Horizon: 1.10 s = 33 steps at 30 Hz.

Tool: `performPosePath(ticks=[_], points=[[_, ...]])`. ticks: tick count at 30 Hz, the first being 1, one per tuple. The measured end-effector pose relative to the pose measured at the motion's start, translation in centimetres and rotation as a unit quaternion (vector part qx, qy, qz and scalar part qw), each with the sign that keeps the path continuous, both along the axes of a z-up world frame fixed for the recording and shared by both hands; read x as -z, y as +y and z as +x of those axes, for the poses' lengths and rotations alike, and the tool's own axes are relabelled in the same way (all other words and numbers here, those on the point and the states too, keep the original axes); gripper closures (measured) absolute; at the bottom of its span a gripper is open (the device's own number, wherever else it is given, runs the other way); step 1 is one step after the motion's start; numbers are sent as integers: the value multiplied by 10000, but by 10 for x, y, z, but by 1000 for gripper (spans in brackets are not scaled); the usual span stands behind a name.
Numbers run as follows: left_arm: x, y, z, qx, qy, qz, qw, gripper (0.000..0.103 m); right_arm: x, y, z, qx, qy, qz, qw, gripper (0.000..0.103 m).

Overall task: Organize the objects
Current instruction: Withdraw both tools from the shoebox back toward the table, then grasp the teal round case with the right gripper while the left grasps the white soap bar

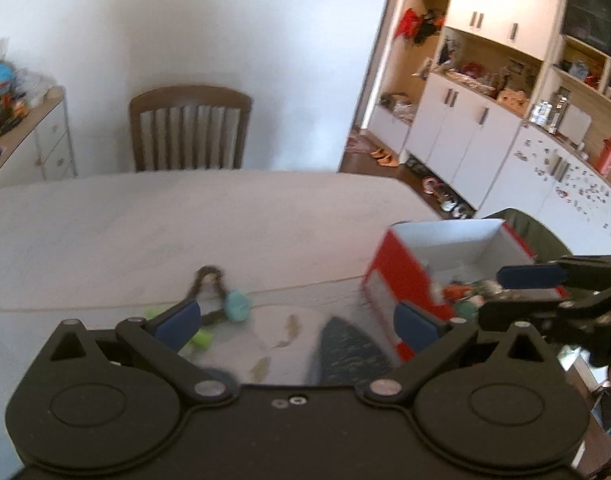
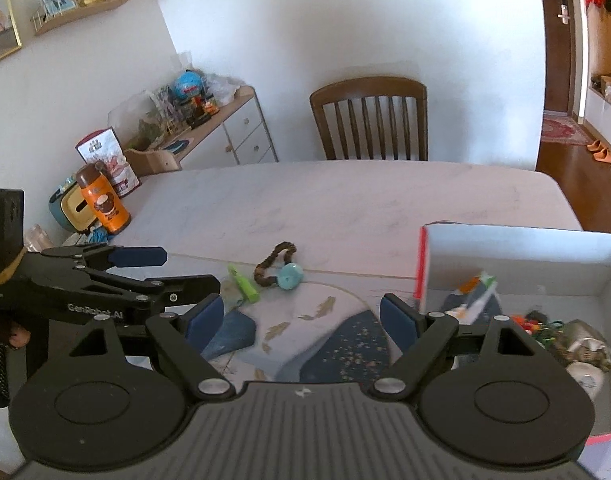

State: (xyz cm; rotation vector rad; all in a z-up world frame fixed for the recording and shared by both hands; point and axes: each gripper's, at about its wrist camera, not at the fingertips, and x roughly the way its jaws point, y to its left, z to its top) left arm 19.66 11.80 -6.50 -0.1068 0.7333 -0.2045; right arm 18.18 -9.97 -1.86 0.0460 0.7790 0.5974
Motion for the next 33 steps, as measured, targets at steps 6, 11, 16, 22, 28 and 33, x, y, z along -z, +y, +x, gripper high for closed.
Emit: performPosePath(ticks=[6, 11, 16, 22, 28, 33], points=[[23, 38, 5, -177, 107, -90, 9997, 0, 10, 34, 13, -26, 66, -164, 9998, 18], [42, 60, 12, -216, 157, -44, 9996, 1, 21, 60, 29, -45, 159, -280, 9995, 18], [71, 73, 21, -253, 420, 30, 9988, 1, 38, 84, 46, -110, 263, -424, 9987, 18], [98, 83, 35, -348, 614, 52, 9975, 1, 71, 109, 72, -126, 432, -680, 9967, 18], [110, 85, 47, -353, 663, 55, 9972, 1, 98, 127, 94, -138, 581, -823, 9948, 18], [120, 84, 54, -361, 609, 92, 9974, 2, 118, 140, 112, -139, 684, -981, 9927, 18]])
